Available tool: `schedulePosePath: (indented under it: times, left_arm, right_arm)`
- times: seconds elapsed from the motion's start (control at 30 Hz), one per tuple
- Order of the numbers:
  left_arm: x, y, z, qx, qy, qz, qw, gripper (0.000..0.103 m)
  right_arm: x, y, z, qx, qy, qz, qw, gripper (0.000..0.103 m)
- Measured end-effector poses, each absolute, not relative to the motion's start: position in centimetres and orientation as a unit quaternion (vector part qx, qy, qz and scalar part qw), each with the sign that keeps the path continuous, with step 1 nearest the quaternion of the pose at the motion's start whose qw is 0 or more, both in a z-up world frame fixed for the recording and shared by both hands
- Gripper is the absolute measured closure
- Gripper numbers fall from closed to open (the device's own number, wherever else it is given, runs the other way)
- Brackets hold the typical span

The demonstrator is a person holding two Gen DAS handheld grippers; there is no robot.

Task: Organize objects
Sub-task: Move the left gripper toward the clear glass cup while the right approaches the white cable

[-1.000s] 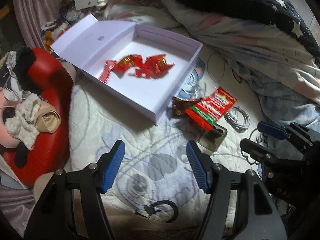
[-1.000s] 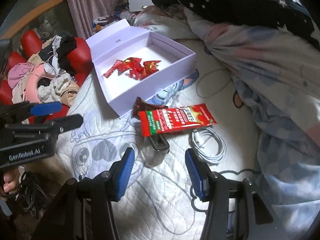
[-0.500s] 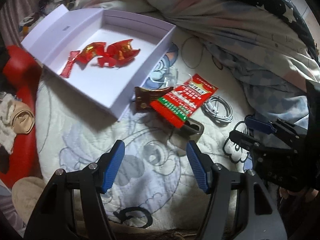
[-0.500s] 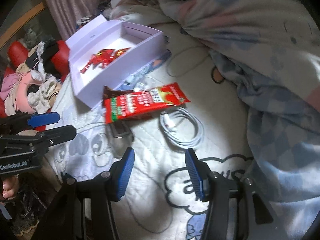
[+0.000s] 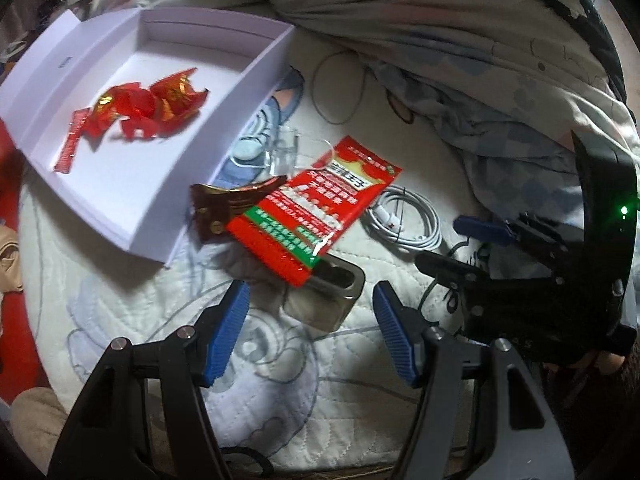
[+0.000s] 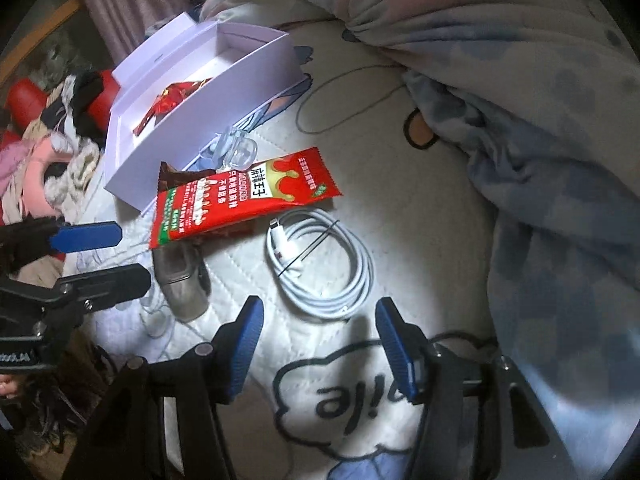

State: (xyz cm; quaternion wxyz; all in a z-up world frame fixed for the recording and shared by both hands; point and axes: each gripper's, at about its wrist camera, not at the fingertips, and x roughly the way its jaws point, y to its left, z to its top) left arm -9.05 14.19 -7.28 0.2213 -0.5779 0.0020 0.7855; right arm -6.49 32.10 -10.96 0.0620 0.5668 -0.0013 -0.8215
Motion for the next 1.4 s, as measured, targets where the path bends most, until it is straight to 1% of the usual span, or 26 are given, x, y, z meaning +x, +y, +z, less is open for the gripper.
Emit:
schedulePosePath:
  times: [0.13,0.27,0.43,0.57,0.63,0.67,0.77,0.93,0.97,1.0,1.03,1.07,1.13,1.27,1.4]
  left_arm:
    - [-9.6,15.2,-8.5,-0.591,0.005,0.773,0.23,0.04]
    - [-9.9,15.7,-9.2,-0.595,0.013,0.767,0.239,0.04]
    - [-10.3,15.8,-10.6,-0.611,0.015,0.75,0.251,0.04]
    - [-10.7,15.4,-11.7,-0.625,0.005,0.745,0.231,0.04]
    - [-10.8,15.4,-11.9,-0.624,0.0,0.745,0.234,0.04]
    - [-10.9,15.4,-11.9,-0.622,-0.001,0.746,0.238,0.04]
    - [-11.3,15.5,-12.0,-0.62,-0.004,0.745,0.246,0.04]
    - [-11.7,15.2,-12.2,-0.621,-0.018,0.743,0.249,0.04]
    - [-11.7,15.1,-12.2,-0.62,-0.022,0.744,0.25,0.04]
    - [-11.6,14.8,-12.2,-0.616,-0.031,0.746,0.251,0.04]
    - [-11.5,14.3,-12.0,-0.609,-0.044,0.75,0.253,0.043]
    - [-11.4,13.9,-11.9,-0.605,-0.055,0.753,0.255,0.046]
    - [-11.4,13.5,-11.9,-0.608,-0.068,0.747,0.259,0.051]
    - [-10.8,13.3,-11.8,-0.613,-0.061,0.742,0.265,0.054]
    - [-10.8,13.8,-11.2,-0.61,-0.053,0.743,0.271,0.055]
  right_arm:
    - [-7.4,32.4,-11.5,0.569,0.011,-0.819,0.077,0.041]
    - [-8.1,33.0,-11.9,0.568,0.003,-0.818,0.093,0.041]
    - [-8.7,32.7,-12.7,0.562,0.018,-0.819,0.113,0.041]
    - [-8.9,32.2,-13.1,0.56,0.024,-0.82,0.117,0.034]
    - [-8.9,31.6,-13.4,0.558,0.041,-0.82,0.121,0.029]
    - [-8.8,31.4,-13.5,0.557,0.05,-0.82,0.119,0.029]
    - [-8.9,30.9,-13.7,0.556,0.065,-0.821,0.113,0.029]
    - [-9.1,31.2,-13.6,0.554,0.045,-0.826,0.096,0.029]
    - [-9.1,31.2,-13.6,0.553,0.045,-0.826,0.094,0.031]
    - [-9.0,31.1,-13.6,0.553,0.049,-0.827,0.09,0.037]
    - [-9.0,31.1,-13.6,0.552,0.051,-0.828,0.087,0.04]
    - [-9.0,31.1,-13.5,0.552,0.05,-0.828,0.088,0.04]
    - [-9.0,31.2,-13.4,0.553,0.045,-0.827,0.09,0.041]
    - [-8.8,31.4,-13.3,0.552,0.04,-0.828,0.094,0.042]
    - [-8.4,32.0,-13.1,0.555,0.004,-0.826,0.097,0.043]
